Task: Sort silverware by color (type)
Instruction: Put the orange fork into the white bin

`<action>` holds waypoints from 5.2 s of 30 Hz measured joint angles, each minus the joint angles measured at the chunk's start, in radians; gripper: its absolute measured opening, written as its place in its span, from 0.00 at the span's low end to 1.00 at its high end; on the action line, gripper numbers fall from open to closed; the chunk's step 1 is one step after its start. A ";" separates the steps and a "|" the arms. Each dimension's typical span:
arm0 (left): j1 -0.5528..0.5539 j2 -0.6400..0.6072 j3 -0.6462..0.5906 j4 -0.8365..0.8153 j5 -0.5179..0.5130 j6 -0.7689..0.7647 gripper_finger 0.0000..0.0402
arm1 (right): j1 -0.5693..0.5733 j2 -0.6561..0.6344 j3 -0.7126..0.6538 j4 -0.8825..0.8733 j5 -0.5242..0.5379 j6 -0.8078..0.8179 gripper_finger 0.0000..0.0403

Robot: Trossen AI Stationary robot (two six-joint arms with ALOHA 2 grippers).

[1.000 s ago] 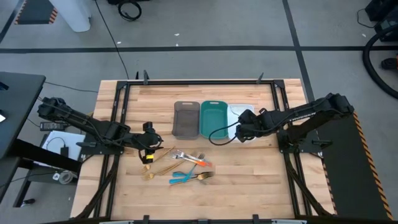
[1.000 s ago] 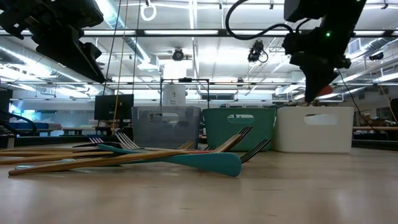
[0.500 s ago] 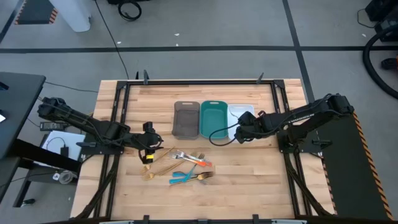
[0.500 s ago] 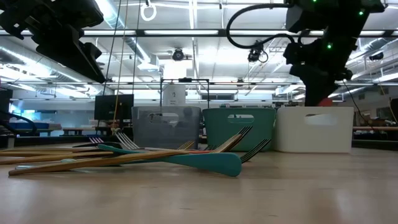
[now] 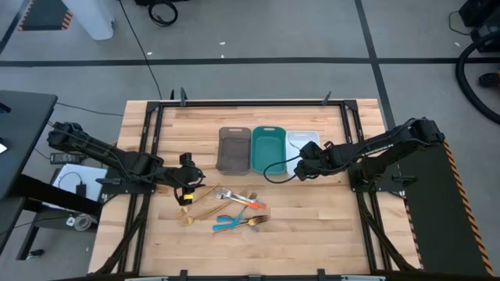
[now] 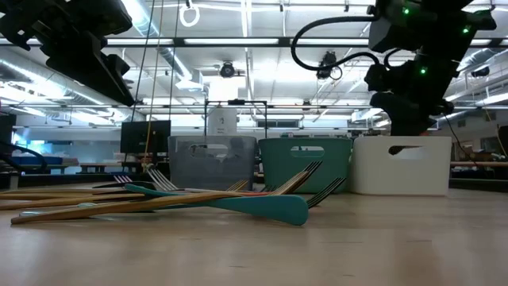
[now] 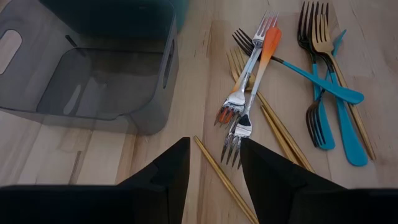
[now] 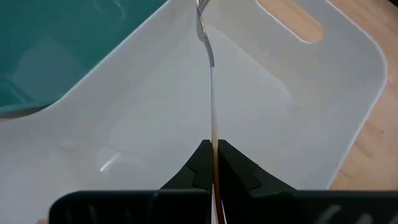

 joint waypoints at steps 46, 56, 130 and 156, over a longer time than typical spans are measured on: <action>0.000 0.000 0.000 0.000 0.000 0.000 0.37 | -0.007 0.003 -0.145 0.238 -0.087 0.023 0.04; 0.000 0.000 0.000 0.001 0.000 0.000 0.37 | -0.022 0.003 -0.145 0.237 -0.105 0.011 0.08; 0.000 0.000 0.000 0.001 0.000 0.000 0.37 | 0.012 -0.058 0.282 0.285 0.027 -0.453 0.25; 0.000 0.000 0.000 0.010 -0.001 0.000 0.37 | 0.068 -0.057 0.292 0.744 -0.214 -0.774 0.25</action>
